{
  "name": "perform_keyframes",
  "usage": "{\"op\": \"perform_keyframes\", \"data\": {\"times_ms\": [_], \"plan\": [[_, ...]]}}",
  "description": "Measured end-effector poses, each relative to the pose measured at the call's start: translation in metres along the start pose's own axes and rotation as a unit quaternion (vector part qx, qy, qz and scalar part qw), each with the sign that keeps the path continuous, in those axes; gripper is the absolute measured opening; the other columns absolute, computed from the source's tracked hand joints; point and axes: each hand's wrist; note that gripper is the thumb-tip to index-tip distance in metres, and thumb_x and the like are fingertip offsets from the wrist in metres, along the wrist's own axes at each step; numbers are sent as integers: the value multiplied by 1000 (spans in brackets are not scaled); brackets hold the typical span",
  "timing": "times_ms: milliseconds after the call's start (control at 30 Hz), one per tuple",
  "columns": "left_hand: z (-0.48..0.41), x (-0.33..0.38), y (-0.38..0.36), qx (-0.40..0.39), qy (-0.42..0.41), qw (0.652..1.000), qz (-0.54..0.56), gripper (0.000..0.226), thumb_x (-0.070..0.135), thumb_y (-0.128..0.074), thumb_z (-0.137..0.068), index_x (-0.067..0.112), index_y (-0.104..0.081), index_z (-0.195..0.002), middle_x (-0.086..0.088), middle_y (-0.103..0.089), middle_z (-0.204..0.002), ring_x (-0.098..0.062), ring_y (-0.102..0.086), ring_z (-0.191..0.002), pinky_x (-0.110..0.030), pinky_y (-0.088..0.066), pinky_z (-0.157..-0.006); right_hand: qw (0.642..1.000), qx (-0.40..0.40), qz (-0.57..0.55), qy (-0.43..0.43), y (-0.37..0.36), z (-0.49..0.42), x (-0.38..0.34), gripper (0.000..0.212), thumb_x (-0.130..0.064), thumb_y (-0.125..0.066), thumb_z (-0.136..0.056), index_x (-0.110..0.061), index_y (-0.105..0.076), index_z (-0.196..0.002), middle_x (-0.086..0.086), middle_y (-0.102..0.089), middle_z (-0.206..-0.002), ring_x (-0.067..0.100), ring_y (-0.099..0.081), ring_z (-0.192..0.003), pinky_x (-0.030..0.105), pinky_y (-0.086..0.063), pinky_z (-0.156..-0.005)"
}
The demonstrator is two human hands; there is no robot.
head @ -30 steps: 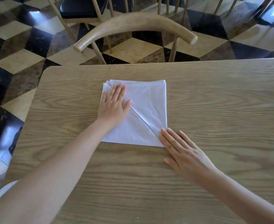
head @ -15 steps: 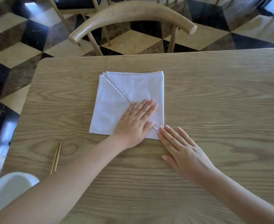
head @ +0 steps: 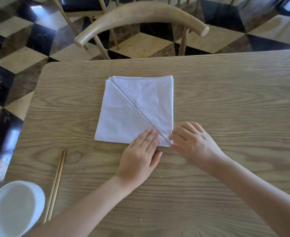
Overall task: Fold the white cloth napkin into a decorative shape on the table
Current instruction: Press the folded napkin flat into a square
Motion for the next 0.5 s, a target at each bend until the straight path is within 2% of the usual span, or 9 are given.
{"op": "perform_keyframes", "data": {"times_ms": [100, 167, 267, 400, 500], "plan": [[0, 4, -7, 44, 8, 999, -21, 31, 21, -60, -87, 1, -67, -110, -11, -68, -115, -24, -60, -114, -37, -52, -90, 1000, 19, -9, 18, -1, -5, 1, 16, -13, -56, -89, -14, -61, -74, -2, -60, -77, 19, -51, -75, 27, -40, -76], [-2, 8, -8, 59, 25, 998, -17, 29, 21, -61, -87, 3, -68, -108, -9, -70, -111, -23, -62, -111, -36, -52, -89, 998, 38, -43, 1, 0, -10, 0, 15, -13, -56, -88, -12, -62, -74, -1, -61, -76, 21, -52, -73, 29, -41, -74], [-4, 14, -7, 83, 58, 995, 5, 24, 20, -62, -86, 4, -69, -104, -7, -72, -106, -21, -64, -106, -32, -51, -90, 995, 55, -85, -23, 4, -18, -5, 14, -14, -55, -89, -10, -63, -78, 0, -61, -79, 19, -47, -78, 28, -40, -76], [-9, 19, -5, 132, 114, 983, 60, 17, 12, -58, -87, 8, -72, -95, -3, -74, -97, -18, -68, -97, -30, -51, -84, 994, 23, -108, -13, 8, -22, -5, 9, -18, -56, -86, -13, -62, -89, -1, -62, -90, 18, -49, -86, 26, -36, -83], [-10, 21, -5, 145, 120, 979, 78, 19, 11, -56, -87, 7, -72, -95, -4, -74, -96, -18, -68, -96, -30, -51, -82, 990, -53, -123, -41, 15, -20, 6, 37, -26, -58, -74, -17, -58, -110, -4, -59, -111, 17, -47, -105, 23, -27, -98]]}}
Point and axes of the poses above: each hand's wrist, its own z-axis away from the middle knuckle, its own y-axis out of the back of the hand, x = y × z
